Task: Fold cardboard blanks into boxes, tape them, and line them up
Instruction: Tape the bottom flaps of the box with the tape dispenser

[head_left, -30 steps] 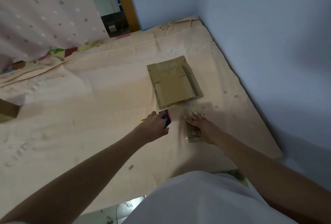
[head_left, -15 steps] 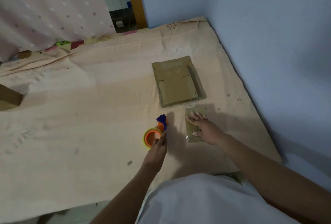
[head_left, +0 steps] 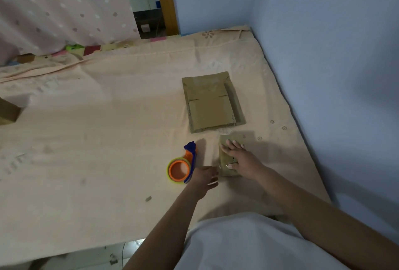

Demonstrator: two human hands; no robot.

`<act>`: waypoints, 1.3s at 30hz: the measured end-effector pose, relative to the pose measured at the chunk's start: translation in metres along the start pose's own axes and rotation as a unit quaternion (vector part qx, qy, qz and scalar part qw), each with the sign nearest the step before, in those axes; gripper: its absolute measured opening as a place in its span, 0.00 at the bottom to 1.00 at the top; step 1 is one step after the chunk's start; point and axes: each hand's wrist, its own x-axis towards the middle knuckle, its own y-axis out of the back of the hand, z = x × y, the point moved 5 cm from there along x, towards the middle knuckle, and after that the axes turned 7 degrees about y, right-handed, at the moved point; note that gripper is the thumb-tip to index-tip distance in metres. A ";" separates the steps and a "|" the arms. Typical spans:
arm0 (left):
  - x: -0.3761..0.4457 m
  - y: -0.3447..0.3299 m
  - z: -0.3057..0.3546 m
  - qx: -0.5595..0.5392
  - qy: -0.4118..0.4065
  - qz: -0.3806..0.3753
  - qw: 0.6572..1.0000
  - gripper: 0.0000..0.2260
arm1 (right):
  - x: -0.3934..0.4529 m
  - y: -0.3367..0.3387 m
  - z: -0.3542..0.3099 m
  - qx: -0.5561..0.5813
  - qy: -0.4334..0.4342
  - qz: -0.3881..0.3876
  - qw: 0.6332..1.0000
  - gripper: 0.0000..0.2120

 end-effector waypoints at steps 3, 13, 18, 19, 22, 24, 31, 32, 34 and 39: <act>0.006 0.000 -0.003 -0.076 0.005 0.003 0.997 0.07 | 0.000 0.000 0.000 -0.001 0.002 -0.002 1.000 0.37; 0.014 0.009 -0.003 -0.070 -0.053 0.145 0.986 0.06 | 0.001 -0.001 0.002 -0.002 0.003 -0.002 1.000 0.37; 0.019 -0.003 -0.006 -0.071 -0.034 0.163 0.984 0.06 | 0.002 -0.002 0.002 -0.005 -0.001 -0.003 1.000 0.37; 0.021 -0.006 -0.008 -0.076 -0.029 0.165 0.983 0.06 | 0.003 -0.002 0.002 -0.005 -0.002 -0.003 1.000 0.38; 0.023 -0.010 -0.013 -0.082 -0.021 0.169 0.982 0.07 | 0.003 -0.004 0.003 -0.008 -0.004 -0.003 1.000 0.38; 0.019 -0.011 -0.014 -0.087 -0.019 0.182 0.979 0.08 | 0.003 -0.003 0.003 -0.007 -0.005 -0.001 1.000 0.38; 0.001 -0.023 0.003 0.022 -0.082 0.244 0.966 0.07 | 0.002 -0.005 0.002 -0.009 -0.013 0.001 1.000 0.37; 0.000 -0.025 0.004 0.050 -0.101 0.242 0.964 0.10 | 0.002 -0.005 0.003 -0.006 -0.013 0.000 1.000 0.36; -0.005 -0.028 0.007 0.110 -0.131 0.221 0.960 0.12 | 0.002 -0.005 0.003 0.002 -0.009 -0.001 1.000 0.36; -0.014 -0.036 0.019 0.264 -0.170 0.211 0.926 0.21 | -0.003 0.003 -0.001 0.070 -0.001 -0.001 0.998 0.32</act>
